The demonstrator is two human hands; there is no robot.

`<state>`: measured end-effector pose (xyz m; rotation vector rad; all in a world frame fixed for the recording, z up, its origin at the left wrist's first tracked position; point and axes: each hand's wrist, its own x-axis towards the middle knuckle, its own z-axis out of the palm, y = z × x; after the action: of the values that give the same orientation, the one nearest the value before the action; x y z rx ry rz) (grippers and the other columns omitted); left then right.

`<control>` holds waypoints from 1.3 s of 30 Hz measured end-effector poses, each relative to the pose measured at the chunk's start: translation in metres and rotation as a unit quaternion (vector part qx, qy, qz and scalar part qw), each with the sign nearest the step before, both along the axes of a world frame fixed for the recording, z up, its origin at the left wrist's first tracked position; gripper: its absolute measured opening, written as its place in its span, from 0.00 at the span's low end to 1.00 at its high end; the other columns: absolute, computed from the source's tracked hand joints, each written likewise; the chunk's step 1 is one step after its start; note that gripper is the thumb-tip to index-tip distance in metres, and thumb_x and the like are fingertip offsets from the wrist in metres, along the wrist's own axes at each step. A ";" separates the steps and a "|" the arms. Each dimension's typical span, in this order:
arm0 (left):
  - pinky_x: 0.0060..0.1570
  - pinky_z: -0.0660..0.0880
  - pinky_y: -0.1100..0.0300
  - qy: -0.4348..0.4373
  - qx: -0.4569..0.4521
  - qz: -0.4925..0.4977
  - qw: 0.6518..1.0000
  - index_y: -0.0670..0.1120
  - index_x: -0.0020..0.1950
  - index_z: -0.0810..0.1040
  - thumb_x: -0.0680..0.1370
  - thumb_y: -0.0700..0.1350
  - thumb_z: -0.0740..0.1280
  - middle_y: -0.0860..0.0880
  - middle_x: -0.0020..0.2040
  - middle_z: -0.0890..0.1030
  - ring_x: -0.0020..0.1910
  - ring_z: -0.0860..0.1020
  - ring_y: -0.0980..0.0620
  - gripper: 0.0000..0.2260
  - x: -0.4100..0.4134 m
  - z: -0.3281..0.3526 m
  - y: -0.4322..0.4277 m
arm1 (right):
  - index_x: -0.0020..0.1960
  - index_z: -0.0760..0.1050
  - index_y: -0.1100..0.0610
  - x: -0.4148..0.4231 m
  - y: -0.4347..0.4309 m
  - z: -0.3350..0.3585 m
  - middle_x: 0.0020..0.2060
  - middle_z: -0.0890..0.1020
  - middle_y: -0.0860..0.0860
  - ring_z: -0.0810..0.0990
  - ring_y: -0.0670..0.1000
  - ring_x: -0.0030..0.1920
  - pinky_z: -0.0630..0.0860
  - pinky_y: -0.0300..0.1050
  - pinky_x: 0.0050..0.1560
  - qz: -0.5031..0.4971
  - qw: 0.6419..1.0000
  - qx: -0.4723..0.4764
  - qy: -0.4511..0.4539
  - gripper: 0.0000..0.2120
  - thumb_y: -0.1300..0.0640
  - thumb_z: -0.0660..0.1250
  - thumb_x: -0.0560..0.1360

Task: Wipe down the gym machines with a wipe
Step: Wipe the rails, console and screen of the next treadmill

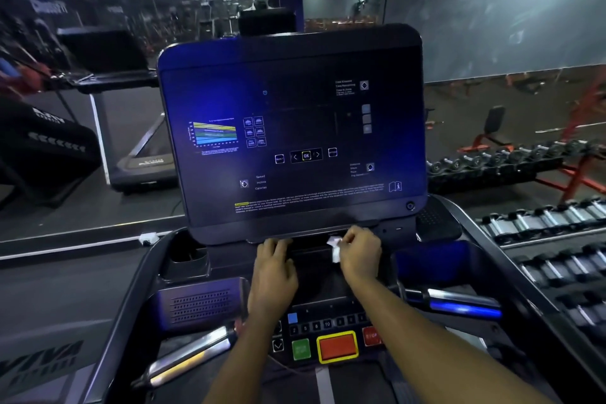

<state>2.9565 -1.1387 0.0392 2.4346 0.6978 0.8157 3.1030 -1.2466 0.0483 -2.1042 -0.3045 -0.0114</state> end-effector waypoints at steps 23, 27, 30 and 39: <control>0.52 0.75 0.57 -0.032 -0.042 -0.103 0.993 0.49 0.60 0.79 0.81 0.38 0.63 0.53 0.53 0.80 0.53 0.77 0.55 0.11 -0.033 0.029 0.030 | 0.51 0.79 0.53 -0.041 -0.011 0.050 0.45 0.81 0.50 0.80 0.47 0.44 0.73 0.37 0.40 0.155 0.977 0.093 0.114 0.11 0.53 0.77 0.73; 0.52 0.75 0.58 -0.049 -0.032 -0.081 0.995 0.48 0.59 0.79 0.80 0.37 0.63 0.53 0.52 0.81 0.52 0.77 0.55 0.12 -0.050 0.040 0.048 | 0.53 0.78 0.54 -0.065 0.017 0.055 0.47 0.81 0.50 0.79 0.45 0.45 0.73 0.31 0.40 0.206 0.972 0.075 0.080 0.15 0.55 0.80 0.70; 0.53 0.76 0.55 -0.051 -0.033 -0.054 0.997 0.47 0.60 0.79 0.80 0.37 0.63 0.51 0.53 0.82 0.53 0.79 0.52 0.12 -0.068 0.046 0.062 | 0.51 0.80 0.56 -0.078 0.040 0.062 0.44 0.81 0.50 0.79 0.46 0.44 0.71 0.27 0.38 0.237 0.967 0.067 0.065 0.10 0.63 0.74 0.72; 0.50 0.79 0.54 -0.074 -0.080 0.093 0.990 0.49 0.60 0.78 0.80 0.41 0.63 0.56 0.51 0.84 0.49 0.82 0.56 0.10 -0.126 0.057 0.075 | 0.40 0.77 0.54 -0.103 0.100 0.069 0.34 0.79 0.47 0.74 0.47 0.36 0.67 0.32 0.33 0.384 0.923 0.002 0.013 0.08 0.65 0.63 0.73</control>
<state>2.8309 -1.0639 0.0966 2.1658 0.9055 0.9627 2.9999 -1.1469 0.1174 -1.8496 -1.0904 0.4768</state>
